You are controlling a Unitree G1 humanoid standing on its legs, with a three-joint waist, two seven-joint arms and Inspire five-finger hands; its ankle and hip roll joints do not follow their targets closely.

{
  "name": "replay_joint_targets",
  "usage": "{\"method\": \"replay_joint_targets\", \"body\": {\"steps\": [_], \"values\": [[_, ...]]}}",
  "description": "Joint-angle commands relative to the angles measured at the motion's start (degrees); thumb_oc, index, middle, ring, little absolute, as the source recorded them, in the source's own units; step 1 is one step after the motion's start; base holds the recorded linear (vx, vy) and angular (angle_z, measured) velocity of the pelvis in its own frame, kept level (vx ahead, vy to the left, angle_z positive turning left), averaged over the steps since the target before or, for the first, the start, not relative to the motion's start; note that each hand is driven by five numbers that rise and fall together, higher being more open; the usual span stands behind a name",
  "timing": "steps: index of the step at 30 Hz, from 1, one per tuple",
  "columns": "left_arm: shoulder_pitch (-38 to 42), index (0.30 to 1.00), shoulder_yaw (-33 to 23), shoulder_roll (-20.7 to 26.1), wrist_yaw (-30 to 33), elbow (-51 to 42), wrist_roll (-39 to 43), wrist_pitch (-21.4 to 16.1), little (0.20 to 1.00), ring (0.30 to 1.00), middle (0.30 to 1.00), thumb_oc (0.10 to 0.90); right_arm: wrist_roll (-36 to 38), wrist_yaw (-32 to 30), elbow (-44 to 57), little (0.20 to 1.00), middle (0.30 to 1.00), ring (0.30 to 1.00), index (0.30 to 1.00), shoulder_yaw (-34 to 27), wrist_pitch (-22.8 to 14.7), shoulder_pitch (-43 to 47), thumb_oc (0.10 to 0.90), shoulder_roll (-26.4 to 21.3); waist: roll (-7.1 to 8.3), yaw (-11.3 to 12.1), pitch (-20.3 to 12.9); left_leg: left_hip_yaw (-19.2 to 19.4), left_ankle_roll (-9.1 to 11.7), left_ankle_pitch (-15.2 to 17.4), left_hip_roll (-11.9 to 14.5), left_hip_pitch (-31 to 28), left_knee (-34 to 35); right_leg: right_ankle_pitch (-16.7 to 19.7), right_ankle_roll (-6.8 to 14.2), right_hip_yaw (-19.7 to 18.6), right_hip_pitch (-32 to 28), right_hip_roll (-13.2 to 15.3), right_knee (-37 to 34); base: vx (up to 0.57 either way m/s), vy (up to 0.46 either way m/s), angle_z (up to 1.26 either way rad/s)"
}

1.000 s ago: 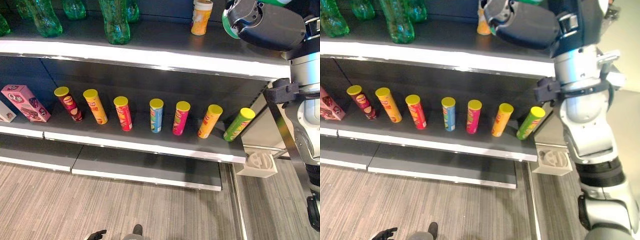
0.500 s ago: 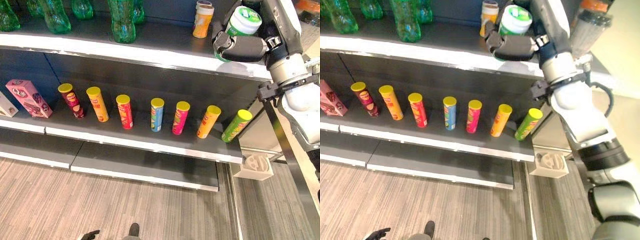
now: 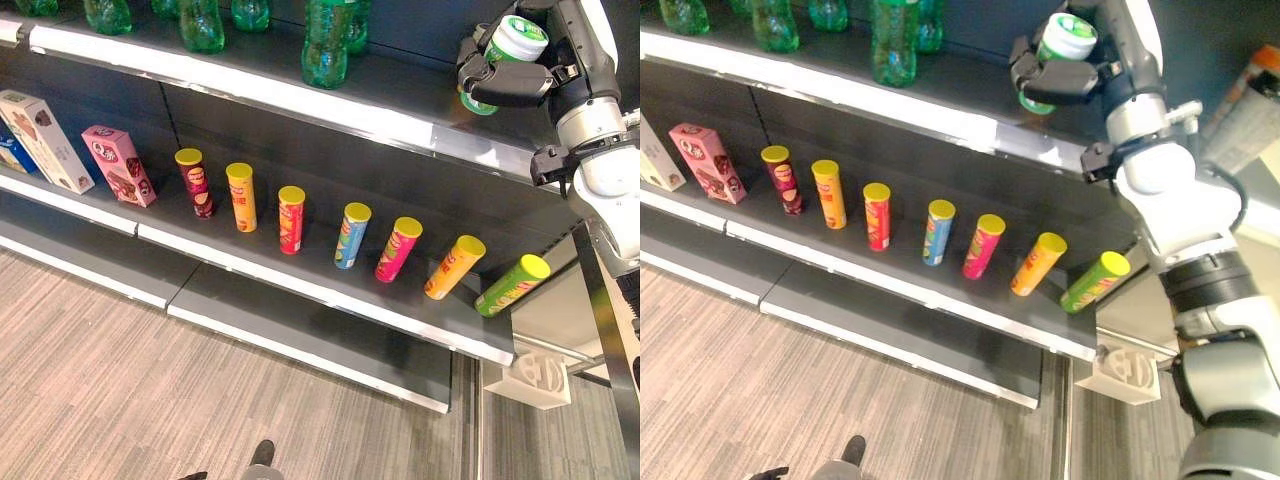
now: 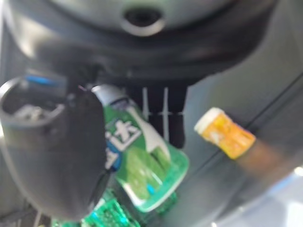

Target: Put the goods on the table back onto the shelves and tidy them up.

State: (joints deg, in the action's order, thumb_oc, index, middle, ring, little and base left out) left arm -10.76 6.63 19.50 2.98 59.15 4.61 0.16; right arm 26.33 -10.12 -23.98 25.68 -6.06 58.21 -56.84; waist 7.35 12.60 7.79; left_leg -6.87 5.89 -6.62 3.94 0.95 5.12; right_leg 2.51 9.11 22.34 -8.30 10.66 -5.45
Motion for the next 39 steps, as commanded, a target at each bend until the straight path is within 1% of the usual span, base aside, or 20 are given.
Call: {"method": "replay_joint_targets", "body": {"steps": [1, 9, 18, 19, 24, 39], "values": [[1.77, 0.900, 2.90, 3.12, 0.05, 1.99, 1.93, -1.30, 0.900, 0.900, 0.900, 0.800, 2.13, -2.59, 0.98, 0.300, 0.300, 0.300, 0.300, -0.26, -2.64, 10.64, 0.400, -1.53, 0.63, 1.19, -3.23, 3.21, 0.89, 6.38, 1.57, -2.45, -0.12, 0.68, 2.17, 2.93, 1.29, 2.79, 1.95, 0.01, -0.017, 0.12], [1.96, 0.900, 3.28, 3.23, 0.10, 1.82, 1.93, -1.36, 0.900, 0.900, 0.900, 0.800, 1.92, -2.46, -0.86, 0.300, 0.300, 0.300, 0.300, 0.08, -2.41, 10.26, 0.400, -2.00, 0.82, 1.26, -2.85, 2.74, 0.74, 6.39, 1.35, -1.86, -0.12, 0.78, 2.29, 4.03, 1.38, 3.06, 1.93, 0.01, -0.002, 0.07], [1.67, 0.900, 3.56, 3.21, 0.01, 1.17, 1.74, -1.54, 0.900, 0.900, 0.900, 0.800, 0.93, -2.09, -2.06, 0.300, 0.300, 0.300, 0.300, 0.34, -2.08, 9.54, 0.400, -2.05, 0.98, 0.81, -2.91, 3.21, 0.60, 6.69, 1.37, -2.01, -0.12, 0.87, 2.27, 3.70, 1.31, 3.09, 1.68, 0.00, 0.000, 0.00], [1.67, 0.900, 3.68, 3.38, -0.01, 0.48, 1.68, -1.75, 0.900, 0.900, 0.900, 0.800, 0.61, -1.77, -3.22, 0.300, 0.300, 0.300, 0.300, 0.54, -1.72, 9.08, 0.400, -1.60, 0.93, 0.18, -2.76, 3.60, 0.46, 6.95, 1.34, -2.22, -0.12, 1.08, 2.31, 3.26, 1.54, 3.25, 1.59, 0.00, 0.000, 0.00], [1.51, 0.900, 3.71, 3.48, -0.06, 0.19, 1.58, -1.85, 0.900, 0.900, 0.900, 0.800, -0.05, -1.14, -3.98, 0.300, 0.300, 0.300, 0.300, 1.43, -1.46, 8.83, 0.400, -1.74, 0.97, -0.12, -2.70, 3.88, 0.38, 7.11, 1.33, -2.43, -0.12, 1.16, 2.33, 2.95, 1.61, 3.33, 1.60, 0.00, 0.006, -0.06], [1.49, 0.900, 4.01, 3.76, -0.09, 0.04, 1.70, -2.20, 0.900, 0.900, 0.900, 0.800, -1.00, -0.88, -8.96, 0.300, 0.300, 0.300, 0.300, 2.80, -0.74, 10.52, 0.400, -0.47, 1.50, -0.05, -2.25, 4.01, 0.35, 7.21, 1.21, -2.31, -0.12, 1.40, 2.33, 2.88, 1.75, 3.34, 1.30, 0.00, 0.000, 0.00]]}}
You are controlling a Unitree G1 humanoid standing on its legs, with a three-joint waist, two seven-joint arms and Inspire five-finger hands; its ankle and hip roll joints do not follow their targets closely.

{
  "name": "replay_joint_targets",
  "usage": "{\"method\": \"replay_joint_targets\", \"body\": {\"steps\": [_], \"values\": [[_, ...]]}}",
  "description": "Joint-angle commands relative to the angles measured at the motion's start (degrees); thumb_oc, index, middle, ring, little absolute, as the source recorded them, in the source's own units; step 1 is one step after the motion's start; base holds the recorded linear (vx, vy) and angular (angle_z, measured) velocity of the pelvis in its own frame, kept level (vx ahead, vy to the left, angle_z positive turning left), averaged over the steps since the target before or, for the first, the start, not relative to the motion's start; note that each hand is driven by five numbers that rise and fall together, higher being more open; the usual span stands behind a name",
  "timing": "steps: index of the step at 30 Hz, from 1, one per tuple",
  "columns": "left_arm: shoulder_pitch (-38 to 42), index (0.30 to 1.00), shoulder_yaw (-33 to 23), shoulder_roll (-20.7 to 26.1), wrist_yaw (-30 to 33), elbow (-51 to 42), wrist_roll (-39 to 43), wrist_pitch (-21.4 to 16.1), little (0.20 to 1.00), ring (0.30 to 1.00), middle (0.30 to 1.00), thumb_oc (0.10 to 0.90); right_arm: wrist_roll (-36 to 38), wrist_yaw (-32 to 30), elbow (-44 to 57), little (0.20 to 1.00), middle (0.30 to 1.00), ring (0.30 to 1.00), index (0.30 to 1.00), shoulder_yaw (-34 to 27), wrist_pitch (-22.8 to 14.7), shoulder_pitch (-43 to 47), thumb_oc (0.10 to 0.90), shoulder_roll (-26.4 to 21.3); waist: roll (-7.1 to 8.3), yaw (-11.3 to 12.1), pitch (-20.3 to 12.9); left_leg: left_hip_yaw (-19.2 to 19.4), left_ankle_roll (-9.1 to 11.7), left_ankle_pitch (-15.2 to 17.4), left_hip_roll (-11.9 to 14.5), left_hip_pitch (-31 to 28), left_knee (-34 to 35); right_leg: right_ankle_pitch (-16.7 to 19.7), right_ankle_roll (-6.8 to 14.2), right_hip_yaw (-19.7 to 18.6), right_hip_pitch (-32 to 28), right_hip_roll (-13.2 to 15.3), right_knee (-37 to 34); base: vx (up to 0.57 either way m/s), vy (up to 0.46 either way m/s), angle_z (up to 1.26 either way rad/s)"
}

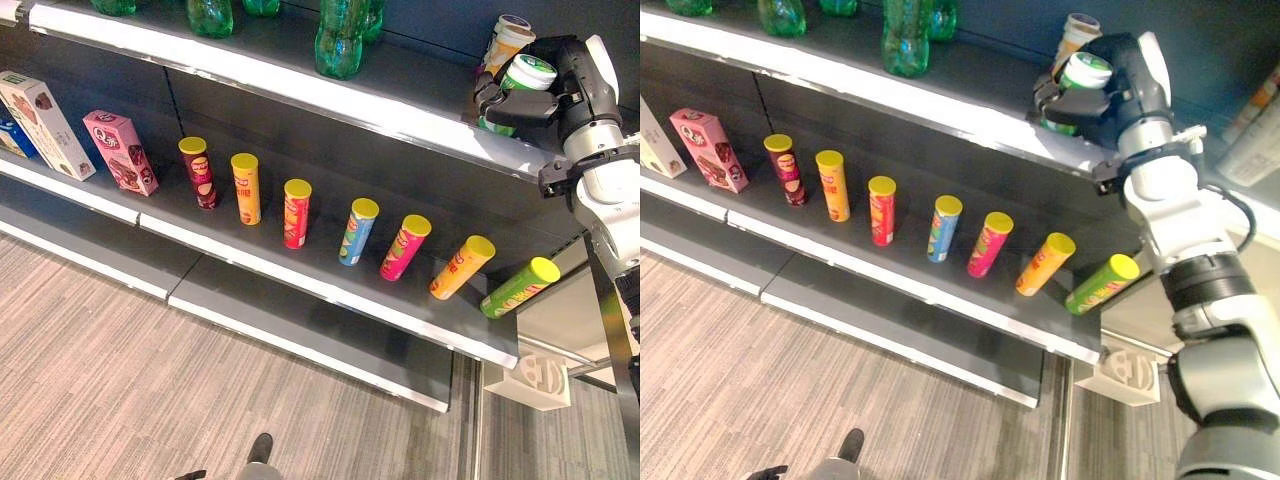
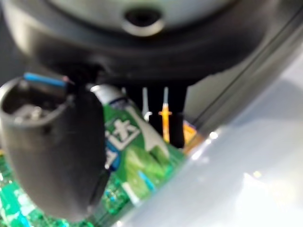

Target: Put the goods on the table back onto the shelves and tidy them up.

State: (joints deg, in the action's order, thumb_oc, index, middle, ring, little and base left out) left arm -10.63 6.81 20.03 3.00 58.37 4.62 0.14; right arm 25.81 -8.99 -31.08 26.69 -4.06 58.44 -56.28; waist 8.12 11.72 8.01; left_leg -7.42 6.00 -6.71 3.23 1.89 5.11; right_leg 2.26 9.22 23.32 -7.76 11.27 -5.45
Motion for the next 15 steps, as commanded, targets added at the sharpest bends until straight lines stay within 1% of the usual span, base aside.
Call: {"method": "replay_joint_targets", "body": {"steps": [1, 7, 8, 9, 10, 15], "values": [[1.30, 0.900, 3.78, 3.21, -0.16, 0.85, 1.81, -2.13, 0.900, 0.900, 0.900, 0.800, -0.27, -1.93, -1.49, 0.300, 0.300, 0.300, 0.300, 1.54, -2.76, 9.97, 0.400, -0.90, 0.81, 0.79, -2.40, 4.54, 0.23, 7.31, 1.93, -3.26, -0.11, 1.66, 2.22, 2.03, 1.29, 2.72, 1.36, 0.00, 0.000, 0.00], [1.37, 0.900, 3.77, 3.27, -0.07, 1.15, 1.96, -2.11, 0.900, 0.900, 0.900, 0.800, -0.01, -1.98, -2.57, 0.300, 0.300, 0.300, 0.300, 1.95, -2.65, 10.73, 0.400, -0.55, 1.09, 0.80, -2.41, 4.52, 0.21, 7.43, 1.96, -3.35, -0.11, 1.68, 2.16, 1.90, 1.22, 2.66, 1.36, 0.00, 0.000, 0.00], [1.39, 0.900, 3.82, 3.28, -0.11, 1.16, 1.97, -2.09, 0.900, 0.900, 0.900, 0.800, 0.19, -1.94, -2.71, 0.427, 0.427, 0.427, 0.427, 1.91, -2.61, 10.79, 0.485, -0.38, 1.13, 0.82, -2.40, 4.52, 0.20, 7.45, 1.96, -3.38, -0.11, 1.68, 2.13, 1.84, 1.24, 2.63, 1.34, 0.00, 0.000, 0.00], [1.41, 0.900, 3.84, 3.25, -0.09, 1.31, 2.01, -1.99, 0.900, 0.900, 0.900, 0.800, 0.58, -2.09, -2.73, 0.599, 0.599, 0.599, 0.599, 1.68, -2.64, 10.71, 0.599, -0.11, 1.16, 0.81, -2.40, 4.55, 0.21, 7.46, 1.97, -3.43, -0.11, 1.69, 2.13, 1.81, 1.19, 2.60, 1.28, 0.00, 0.000, 0.00], [1.49, 0.900, 3.82, 3.31, -0.07, 1.33, 2.00, -1.98, 0.900, 0.900, 0.900, 0.800, 0.57, -2.15, -2.87, 0.900, 0.900, 0.900, 0.900, 1.71, -2.68, 10.96, 0.800, -0.16, 1.18, 0.78, -2.43, 4.55, 0.21, 7.47, 1.99, -3.47, -0.11, 1.73, 2.13, 1.84, 1.16, 2.63, 1.23, 0.00, 0.000, 0.00], [1.54, 0.900, 3.93, 3.31, -0.12, 1.23, 2.04, -1.85, 0.900, 0.900, 0.900, 0.800, 0.65, -2.53, -3.33, 0.900, 0.900, 0.900, 0.900, 1.45, -2.50, 11.14, 0.800, 0.09, 1.25, 0.73, -2.43, 4.59, 0.21, 7.59, 2.01, -3.66, -0.11, 1.78, 2.18, 1.73, 1.12, 2.61, 1.23, 0.00, 0.000, 0.00]]}}
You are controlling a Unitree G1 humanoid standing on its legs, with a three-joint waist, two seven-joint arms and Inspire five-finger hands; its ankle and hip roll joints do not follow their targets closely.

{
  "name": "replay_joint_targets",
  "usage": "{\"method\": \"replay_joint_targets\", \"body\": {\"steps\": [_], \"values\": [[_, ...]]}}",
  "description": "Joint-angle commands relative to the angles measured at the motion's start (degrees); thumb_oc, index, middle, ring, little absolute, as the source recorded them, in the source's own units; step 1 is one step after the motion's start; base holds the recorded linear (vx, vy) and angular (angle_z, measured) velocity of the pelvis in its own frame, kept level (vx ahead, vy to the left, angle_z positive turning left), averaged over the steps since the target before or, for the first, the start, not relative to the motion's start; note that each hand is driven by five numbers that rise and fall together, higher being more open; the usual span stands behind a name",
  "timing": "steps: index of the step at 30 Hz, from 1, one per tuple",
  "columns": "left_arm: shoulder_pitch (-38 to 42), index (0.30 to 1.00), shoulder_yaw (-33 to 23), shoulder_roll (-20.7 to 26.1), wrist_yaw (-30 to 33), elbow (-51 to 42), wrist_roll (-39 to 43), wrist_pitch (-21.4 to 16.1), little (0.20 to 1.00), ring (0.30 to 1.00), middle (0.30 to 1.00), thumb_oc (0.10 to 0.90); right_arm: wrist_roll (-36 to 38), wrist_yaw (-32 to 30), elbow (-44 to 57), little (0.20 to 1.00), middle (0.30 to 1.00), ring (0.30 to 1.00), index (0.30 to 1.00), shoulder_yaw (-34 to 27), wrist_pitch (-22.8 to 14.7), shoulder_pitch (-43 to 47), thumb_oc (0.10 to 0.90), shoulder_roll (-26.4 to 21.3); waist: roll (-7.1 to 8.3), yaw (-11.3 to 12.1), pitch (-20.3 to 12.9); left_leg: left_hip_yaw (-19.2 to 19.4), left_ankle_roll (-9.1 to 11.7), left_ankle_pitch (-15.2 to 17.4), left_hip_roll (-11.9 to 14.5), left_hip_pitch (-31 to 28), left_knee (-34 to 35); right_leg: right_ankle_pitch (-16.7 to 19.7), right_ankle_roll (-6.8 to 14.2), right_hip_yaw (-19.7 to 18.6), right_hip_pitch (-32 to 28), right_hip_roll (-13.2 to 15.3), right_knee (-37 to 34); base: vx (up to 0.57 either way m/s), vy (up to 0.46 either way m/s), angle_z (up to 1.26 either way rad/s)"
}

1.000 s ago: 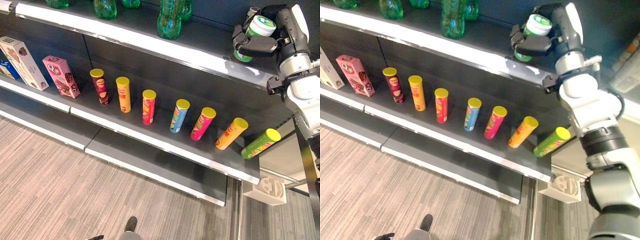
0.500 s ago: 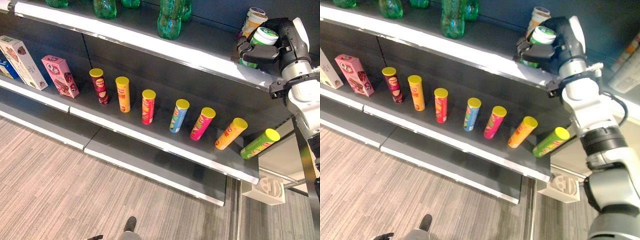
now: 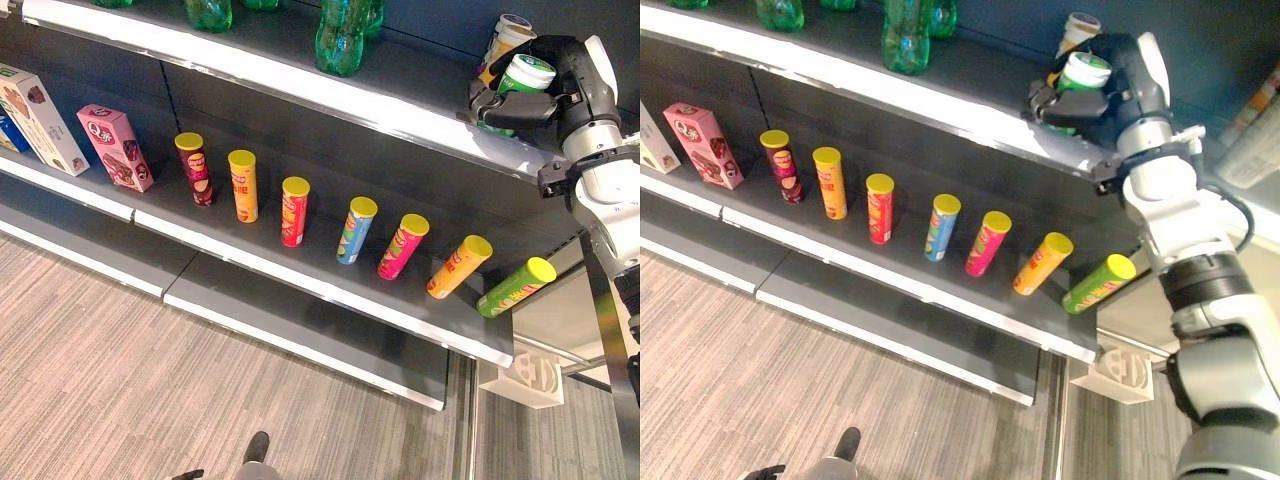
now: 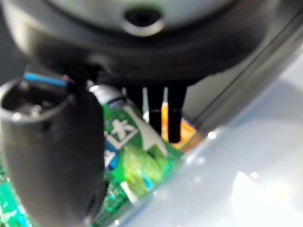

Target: Put the goods on the table back onto the shelves and tidy them up.

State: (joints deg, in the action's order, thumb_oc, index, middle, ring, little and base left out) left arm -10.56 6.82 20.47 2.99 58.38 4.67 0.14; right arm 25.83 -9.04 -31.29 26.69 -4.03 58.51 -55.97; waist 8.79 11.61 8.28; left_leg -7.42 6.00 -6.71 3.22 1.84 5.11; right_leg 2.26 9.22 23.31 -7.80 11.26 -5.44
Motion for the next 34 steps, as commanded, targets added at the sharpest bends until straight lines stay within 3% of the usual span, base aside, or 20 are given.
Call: {"method": "replay_joint_targets", "body": {"steps": [1, 8, 11, 15, 17, 19, 20, 21, 22, 24, 26, 27, 29, 32, 34], "values": [[1.40, 0.900, 3.89, 2.80, -0.04, 1.24, 2.04, -1.79, 0.900, 0.900, 0.900, 0.800, 0.87, -2.92, -3.25, 0.900, 0.900, 0.900, 0.900, 1.06, -2.59, 11.05, 0.800, -0.14, 0.59, 0.78, -2.70, 4.67, 0.19, 7.65, 2.05, -3.68, -0.11, 1.77, 2.15, 1.69, 1.07, 2.61, 1.16, 0.00, 0.000, 0.00], [1.33, 0.900, 3.59, 2.50, 0.05, 1.49, 2.29, -1.25, 0.900, 0.900, 0.900, 0.800, 2.55, -6.09, -0.31, 0.900, 0.900, 0.900, 0.900, -4.55, -3.95, 8.87, 0.800, 0.29, 0.52, 0.56, -2.99, 4.99, 0.03, 7.96, 2.05, -4.06, -0.11, 1.81, 2.31, 1.71, 0.86, 2.70, 1.09, 0.00, 0.000, 0.00], [1.78, 0.900, 3.45, 2.06, 0.48, 1.61, 2.34, -0.91, 0.900, 0.900, 0.900, 0.800, 3.95, -10.59, 4.12, 0.900, 0.900, 0.900, 0.900, -11.54, -6.84, 6.69, 0.800, 0.69, 0.25, 0.52, -3.24, 5.12, -0.11, 8.28, 1.97, -4.26, -0.11, 1.72, 2.38, 1.58, 0.68, 2.76, 0.97, 0.00, 0.000, 0.00], [2.15, 0.900, 1.56, 1.07, 1.40, 2.26, 0.98, -0.45, 0.900, 0.900, 0.900, 0.800, 0.22, -14.54, 22.44, 0.900, 0.900, 0.900, 0.900, -24.85, -10.89, -4.93, 0.800, -1.88, -0.55, -1.27, -3.84, 5.61, -0.33, 8.76, 2.00, -4.61, -0.11, 1.70, 2.55, 0.96, 0.97, 2.87, 0.94, 0.00, 0.003, -0.01], [1.45, 0.900, 0.94, 0.37, 0.52, 1.80, -0.73, -0.23, 0.900, 0.900, 0.900, 0.800, 5.11, -9.04, 35.69, 0.900, 0.900, 0.900, 0.900, -32.01, -13.60, -15.90, 0.800, 0.46, -1.58, -3.46, -4.06, 6.86, -0.43, 9.14, 2.16, -5.21, -0.11, 1.67, 2.63, -0.25, 1.41, 2.97, 0.95, -0.01, 0.009, -0.16], [1.14, 0.900, 0.99, 0.24, -0.52, 1.00, -1.64, -0.33, 0.900, 0.900, 0.900, 0.800, 8.12, -4.19, 42.15, 0.900, 0.900, 0.900, 0.900, -34.93, -13.46, -23.40, 0.800, 2.81, -2.20, -4.77, -4.39, 8.25, -0.42, 9.52, 2.39, -5.90, -0.11, 1.70, 2.58, -1.56, 1.76, 2.90, 0.90, -0.03, 0.021, -0.70], [1.49, 0.900, 0.69, -0.15, -1.20, -0.61, -2.03, -0.97, 0.900, 0.900, 0.900, 0.800, 13.13, 1.92, 45.85, 0.900, 0.900, 0.900, 0.900, -36.72, -12.95, -32.08, 0.800, 6.14, -3.18, -6.83, -4.45, 10.27, -0.31, 9.82, 2.73, -6.95, -0.11, 2.02, 2.62, -3.22, 2.30, 2.82, 0.69, -0.05, 0.025, -0.96], [1.74, 0.900, -0.04, 0.32, -2.20, -2.31, -2.51, -1.70, 0.900, 0.900, 0.900, 0.800, 17.15, 8.00, 47.32, 0.900, 0.900, 0.900, 0.900, -37.49, -10.95, -39.27, 0.800, 6.26, -3.70, -8.02, -4.39, 11.73, -0.20, 9.94, 2.91, -7.49, -0.11, 2.33, 2.70, -4.50, 2.97, 2.72, 0.57, -0.05, 0.019, -0.62], [1.71, 0.900, 0.02, 0.36, -2.21, -2.31, -2.52, -1.71, 0.900, 0.900, 0.900, 0.800, 17.24, 8.11, 47.39, 0.900, 0.900, 0.900, 0.900, -37.66, -10.93, -39.48, 0.800, 6.28, -3.69, -7.89, -4.44, 11.79, -0.20, 9.95, 2.92, -7.50, -0.11, 2.34, 2.70, -4.56, 3.00, 2.70, 0.57, -0.03, -0.004, -0.67], [1.87, 0.900, -0.70, 0.78, -4.20, -3.40, -3.87, -2.45, 0.900, 0.900, 0.900, 0.800, 22.07, 16.35, 50.28, 0.900, 0.900, 0.900, 0.900, -38.97, -8.20, -50.21, 0.800, 8.82, -4.60, -9.63, -4.26, 12.99, -0.06, 9.98, 3.09, -7.78, -0.11, 2.49, 2.68, -5.55, 3.50, 2.56, 0.47, -0.02, -0.002, -0.46], [1.80, 0.900, -0.72, 0.89, -4.68, -3.66, -4.23, -2.57, 0.900, 0.900, 0.900, 0.800, 23.50, 18.40, 50.95, 0.900, 0.900, 0.900, 0.900, -39.04, -7.43, -53.37, 0.800, 11.15, -4.79, -9.88, -4.22, 13.27, -0.05, 10.03, 3.14, -7.86, -0.11, 2.50, 2.69, -5.78, 3.59, 2.57, 0.44, 0.00, -0.001, -0.16], [1.74, 0.900, -2.05, 0.55, -5.90, -4.11, -4.95, -2.85, 0.900, 0.900, 0.900, 0.800, 22.12, 22.75, 51.73, 0.900, 0.900, 0.900, 0.900, -38.38, -3.91, -61.49, 0.800, 14.38, -5.31, -11.01, -4.06, 13.84, -0.09, 10.01, 3.09, -7.97, -0.11, 2.54, 2.70, -6.30, 3.83, 2.53, 0.44, 0.00, -0.005, -0.12], [1.63, 0.900, -1.88, -0.18, -6.87, -4.34, -5.50, -3.13, 0.900, 0.900, 0.900, 0.800, 22.12, 26.47, 46.71, 0.900, 0.900, 0.900, 0.900, -35.47, -0.84, -67.92, 0.800, 18.99, -5.75, -11.91, -3.93, 14.28, -0.18, 9.97, 3.00, -8.07, -0.11, 2.71, 2.64, -6.70, 4.14, 2.61, 0.44, -0.01, 0.000, -0.12], [1.67, 0.900, -2.28, -0.73, -7.30, -4.10, -5.12, -3.21, 0.900, 0.900, 0.900, 0.800, 18.45, 28.44, 43.12, 0.900, 0.900, 0.900, 0.900, -33.52, 1.21, -72.05, 0.800, 19.92, -5.98, -12.53, -3.98, 14.60, -0.14, 9.85, 2.95, -8.12, -0.11, 2.84, 2.63, -6.74, 4.23, 2.67, 0.46, 0.00, 0.008, -0.05], [1.57, 0.900, -2.77, -1.17, -7.83, -4.57, -4.62, -3.23, 0.900, 0.900, 0.900, 0.800, 11.02, 29.33, 35.37, 0.900, 0.900, 0.900, 0.900, -31.26, 2.91, -75.54, 0.800, 20.38, -6.09, -13.16, -3.89, 14.71, -0.08, 9.70, 2.90, -8.10, -0.11, 2.97, 2.67, -6.85, 4.24, 2.76, 0.45, 0.00, 0.000, 0.00]]}}
